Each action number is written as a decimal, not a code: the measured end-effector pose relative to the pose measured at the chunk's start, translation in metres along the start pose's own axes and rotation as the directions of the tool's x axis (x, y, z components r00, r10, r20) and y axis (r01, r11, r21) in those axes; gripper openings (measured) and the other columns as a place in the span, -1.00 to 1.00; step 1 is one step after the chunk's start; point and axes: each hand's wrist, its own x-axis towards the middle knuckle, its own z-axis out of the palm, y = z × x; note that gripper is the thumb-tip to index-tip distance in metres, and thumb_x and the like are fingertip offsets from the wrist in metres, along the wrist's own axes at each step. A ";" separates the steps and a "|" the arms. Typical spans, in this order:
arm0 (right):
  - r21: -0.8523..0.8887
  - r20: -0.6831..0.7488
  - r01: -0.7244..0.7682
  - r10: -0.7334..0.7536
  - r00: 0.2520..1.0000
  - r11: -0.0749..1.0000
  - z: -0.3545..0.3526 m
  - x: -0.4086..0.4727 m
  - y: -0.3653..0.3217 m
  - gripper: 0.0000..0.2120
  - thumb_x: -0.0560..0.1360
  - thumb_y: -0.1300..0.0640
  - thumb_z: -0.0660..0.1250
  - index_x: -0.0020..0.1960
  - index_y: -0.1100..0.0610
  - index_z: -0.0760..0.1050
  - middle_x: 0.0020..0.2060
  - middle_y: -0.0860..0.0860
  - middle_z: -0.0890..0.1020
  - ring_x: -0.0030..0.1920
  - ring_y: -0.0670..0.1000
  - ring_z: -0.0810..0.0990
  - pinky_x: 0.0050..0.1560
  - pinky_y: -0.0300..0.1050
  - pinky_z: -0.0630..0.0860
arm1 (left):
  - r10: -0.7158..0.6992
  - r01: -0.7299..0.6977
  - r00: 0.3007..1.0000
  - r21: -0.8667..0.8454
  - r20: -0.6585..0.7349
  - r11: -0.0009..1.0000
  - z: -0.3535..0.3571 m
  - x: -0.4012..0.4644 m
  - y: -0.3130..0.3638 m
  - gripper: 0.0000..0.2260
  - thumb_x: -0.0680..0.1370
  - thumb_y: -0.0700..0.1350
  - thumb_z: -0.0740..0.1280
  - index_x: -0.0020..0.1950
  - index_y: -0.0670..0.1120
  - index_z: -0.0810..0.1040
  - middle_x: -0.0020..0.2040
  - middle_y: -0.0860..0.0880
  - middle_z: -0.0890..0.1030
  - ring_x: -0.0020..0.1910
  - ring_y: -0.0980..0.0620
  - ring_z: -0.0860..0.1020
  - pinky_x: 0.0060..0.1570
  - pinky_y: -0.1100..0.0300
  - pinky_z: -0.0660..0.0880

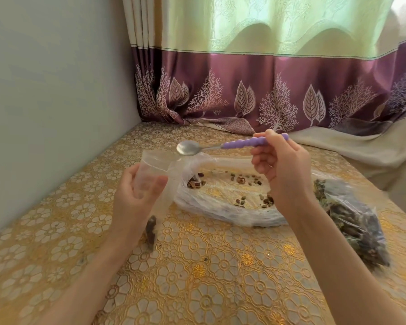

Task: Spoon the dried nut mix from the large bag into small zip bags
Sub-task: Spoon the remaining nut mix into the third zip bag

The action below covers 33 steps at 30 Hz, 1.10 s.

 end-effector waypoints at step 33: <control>-0.349 0.003 -0.229 0.245 0.969 0.909 0.007 -0.010 0.070 -0.79 0.53 0.22 0.30 -0.19 0.19 0.69 -0.23 0.16 0.70 -0.34 -0.03 0.61 -0.20 -0.20 0.60 | -0.018 0.018 1.000 0.004 0.010 1.000 -0.001 0.001 -0.002 -0.38 0.11 0.52 0.34 0.05 0.23 0.43 -0.04 0.26 0.61 -0.07 0.21 0.61 -0.28 0.27 0.56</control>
